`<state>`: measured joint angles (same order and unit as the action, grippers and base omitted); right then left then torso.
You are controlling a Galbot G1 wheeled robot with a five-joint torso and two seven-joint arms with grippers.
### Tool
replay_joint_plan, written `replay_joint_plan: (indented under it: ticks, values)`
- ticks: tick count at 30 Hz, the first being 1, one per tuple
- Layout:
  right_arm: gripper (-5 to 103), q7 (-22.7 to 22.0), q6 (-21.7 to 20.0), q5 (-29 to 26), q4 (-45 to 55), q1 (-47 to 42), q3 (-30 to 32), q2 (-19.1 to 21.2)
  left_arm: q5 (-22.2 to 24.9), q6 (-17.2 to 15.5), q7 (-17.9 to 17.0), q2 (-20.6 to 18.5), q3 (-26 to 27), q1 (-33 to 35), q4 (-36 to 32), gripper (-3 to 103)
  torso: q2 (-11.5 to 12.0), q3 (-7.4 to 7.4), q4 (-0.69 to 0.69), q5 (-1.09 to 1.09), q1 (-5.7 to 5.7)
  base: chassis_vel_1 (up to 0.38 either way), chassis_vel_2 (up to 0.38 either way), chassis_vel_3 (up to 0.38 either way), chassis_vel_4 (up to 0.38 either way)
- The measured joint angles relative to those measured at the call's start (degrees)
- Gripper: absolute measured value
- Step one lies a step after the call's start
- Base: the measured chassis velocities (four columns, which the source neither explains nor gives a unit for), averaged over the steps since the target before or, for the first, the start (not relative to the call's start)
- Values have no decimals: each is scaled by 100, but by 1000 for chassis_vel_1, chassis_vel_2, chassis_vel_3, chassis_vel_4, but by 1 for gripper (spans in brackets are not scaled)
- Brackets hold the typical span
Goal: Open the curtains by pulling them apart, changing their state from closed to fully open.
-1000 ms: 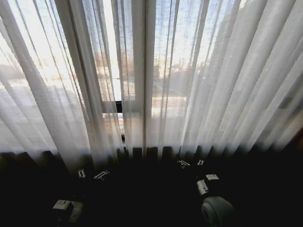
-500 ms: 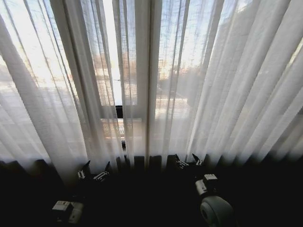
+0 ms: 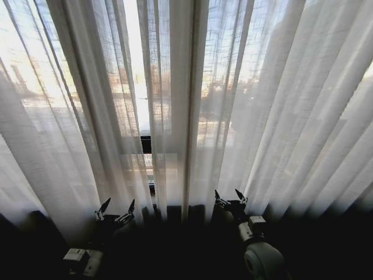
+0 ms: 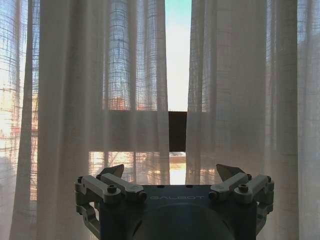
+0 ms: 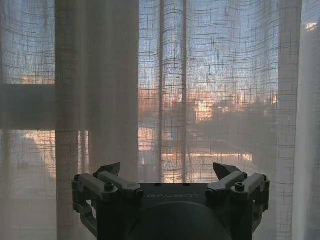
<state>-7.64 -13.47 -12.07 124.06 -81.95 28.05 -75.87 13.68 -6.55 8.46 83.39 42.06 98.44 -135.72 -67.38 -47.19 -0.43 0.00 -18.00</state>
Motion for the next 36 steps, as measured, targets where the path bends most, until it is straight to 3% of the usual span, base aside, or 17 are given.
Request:
replay_joint_plan:
  ticks: [6,20,36]
  values:
    - [100,141,41,339,-81,-38,49,2,2,46,48,1,3,28,7,100,2,-1,-1,1,-4,-72,65,60,-64]
    - [100,167,80,355,-120,-33,25,-35,8,134,139,30,56,68,38,100,-1,0,0,2,2,41,27,-43,-29]
    - [100,143,94,352,-75,-67,39,-24,-9,234,162,80,64,144,26,100,0,0,0,1,1,245,237,-243,-244]
